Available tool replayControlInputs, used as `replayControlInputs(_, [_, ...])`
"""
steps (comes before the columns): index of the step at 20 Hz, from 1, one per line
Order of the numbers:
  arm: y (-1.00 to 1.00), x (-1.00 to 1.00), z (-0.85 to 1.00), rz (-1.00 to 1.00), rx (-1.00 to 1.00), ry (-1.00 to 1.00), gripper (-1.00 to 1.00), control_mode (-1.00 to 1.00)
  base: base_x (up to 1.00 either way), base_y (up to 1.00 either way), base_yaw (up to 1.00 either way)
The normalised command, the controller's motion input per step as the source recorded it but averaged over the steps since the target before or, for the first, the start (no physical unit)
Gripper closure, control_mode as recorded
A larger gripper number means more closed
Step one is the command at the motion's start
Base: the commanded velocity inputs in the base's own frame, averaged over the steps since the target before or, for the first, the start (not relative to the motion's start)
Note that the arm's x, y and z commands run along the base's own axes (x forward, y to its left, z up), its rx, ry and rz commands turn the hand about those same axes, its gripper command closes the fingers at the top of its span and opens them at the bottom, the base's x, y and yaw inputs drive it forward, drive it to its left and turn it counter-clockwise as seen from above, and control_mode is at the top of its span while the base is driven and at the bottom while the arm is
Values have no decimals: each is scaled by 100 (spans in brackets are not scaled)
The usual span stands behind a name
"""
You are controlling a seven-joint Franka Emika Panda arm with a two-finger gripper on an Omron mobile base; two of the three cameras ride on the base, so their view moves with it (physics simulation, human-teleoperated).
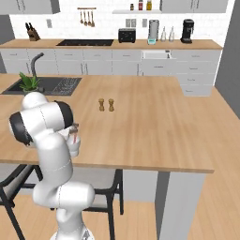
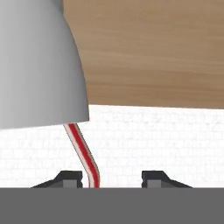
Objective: Take a straw from the drawer in front and place it inside the glass cup on the dining counter.
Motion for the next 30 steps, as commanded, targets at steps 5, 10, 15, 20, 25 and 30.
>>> replayControlInputs(5, [0, 0, 0, 0, 5, 9, -100, -100, 0, 0, 0])
replayControlInputs(10, [0, 0, 0, 0, 14, 17, -100, -100, 0, 0, 0])
replayControlInputs(15, [0, 1, 5, 0, 16, 16, -100, -100, 0, 0, 0])
replayControlInputs(20, [0, -4, 31, 0, 23, 6, -100, -100, 0, 0, 0])
replayControlInputs(25, [0, -14, 23, 0, 23, 3, -100, -100, 0, 0, 0])
replayControlInputs(30, [0, 0, 0, 0, 14, 8, -100, -100, 0, 0, 0])
